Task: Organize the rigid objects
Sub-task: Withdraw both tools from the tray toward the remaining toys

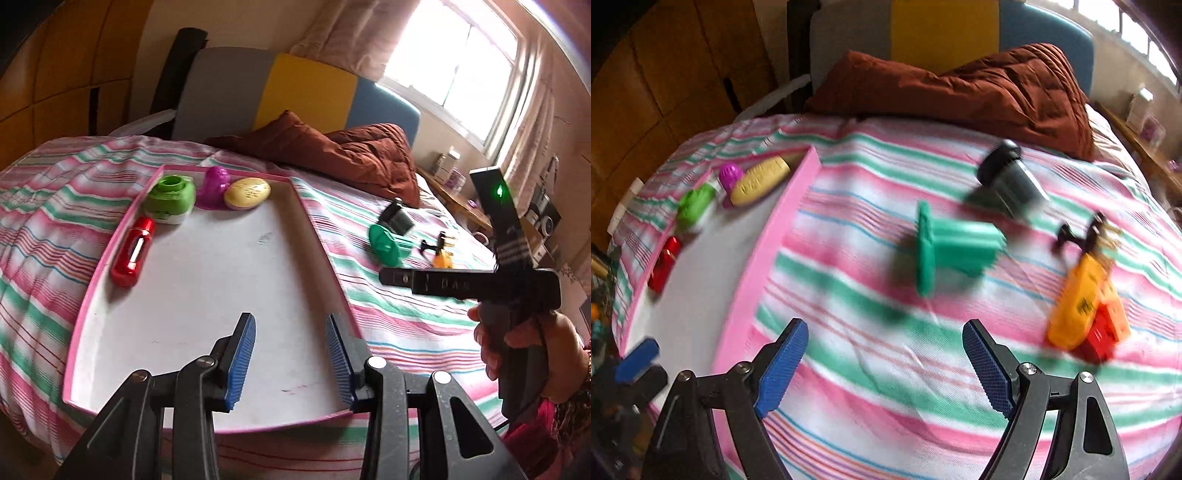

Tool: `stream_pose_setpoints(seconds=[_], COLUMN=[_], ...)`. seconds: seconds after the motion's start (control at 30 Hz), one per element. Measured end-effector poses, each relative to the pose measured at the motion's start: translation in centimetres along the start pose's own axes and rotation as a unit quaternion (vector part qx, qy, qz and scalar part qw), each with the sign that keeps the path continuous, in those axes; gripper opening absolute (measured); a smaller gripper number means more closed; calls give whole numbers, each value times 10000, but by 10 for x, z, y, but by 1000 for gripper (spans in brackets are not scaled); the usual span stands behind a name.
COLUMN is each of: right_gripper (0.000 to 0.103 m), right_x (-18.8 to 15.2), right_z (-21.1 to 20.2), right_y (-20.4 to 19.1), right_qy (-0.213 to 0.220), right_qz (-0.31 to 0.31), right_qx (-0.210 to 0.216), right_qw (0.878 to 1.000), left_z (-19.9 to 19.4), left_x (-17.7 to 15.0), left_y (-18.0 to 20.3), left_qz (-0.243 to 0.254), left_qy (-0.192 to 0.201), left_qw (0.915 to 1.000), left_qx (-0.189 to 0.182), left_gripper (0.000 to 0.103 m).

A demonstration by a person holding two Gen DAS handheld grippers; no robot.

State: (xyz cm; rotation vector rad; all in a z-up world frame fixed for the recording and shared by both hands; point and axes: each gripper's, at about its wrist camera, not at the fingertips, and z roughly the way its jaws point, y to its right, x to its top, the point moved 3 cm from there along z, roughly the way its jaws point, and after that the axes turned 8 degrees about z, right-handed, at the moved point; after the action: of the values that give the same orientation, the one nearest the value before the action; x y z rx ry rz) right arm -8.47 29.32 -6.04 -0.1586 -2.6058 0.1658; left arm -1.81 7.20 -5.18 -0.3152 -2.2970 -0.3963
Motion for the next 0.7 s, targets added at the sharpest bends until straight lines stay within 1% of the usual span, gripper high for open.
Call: stream_pose_setpoints(seconds=[0.1, 0.27, 0.4, 0.5, 0.6, 0.63, 0.7], right_gripper=[86, 86, 86, 81, 78, 75, 74], right_x=[-11, -23, -25, -24, -19, -17, -9], right_z=[-7, -22, -32, -36, -39, -39, -38], right_y=[20, 63, 102, 128, 150, 154, 160], right_qy=[-79, -182, -137, -97, -3, 25, 107], right_qz=[70, 362, 686, 943, 1151, 1196, 1297], right_qx=[-64, -339, -603, -772, -824, -796, -680], right_qw=[9999, 9986, 9957, 9925, 9899, 9896, 9892], left_z=[-3, -6, -8, -10, -10, -10, -10], left_x=[-3, -10, -14, -14, -15, -14, -14], left_y=[14, 34, 47, 54, 61, 64, 69], left_qz=[180, 454, 635, 771, 878, 929, 1017], left_qy=[4, -56, -65, -86, -118, -134, -151], left_qw=[9997, 9982, 9967, 9957, 9948, 9943, 9934], left_qx=[-181, -397, -501, -503, -503, -505, -503], left_gripper=[40, 40, 40, 40, 40, 40, 40])
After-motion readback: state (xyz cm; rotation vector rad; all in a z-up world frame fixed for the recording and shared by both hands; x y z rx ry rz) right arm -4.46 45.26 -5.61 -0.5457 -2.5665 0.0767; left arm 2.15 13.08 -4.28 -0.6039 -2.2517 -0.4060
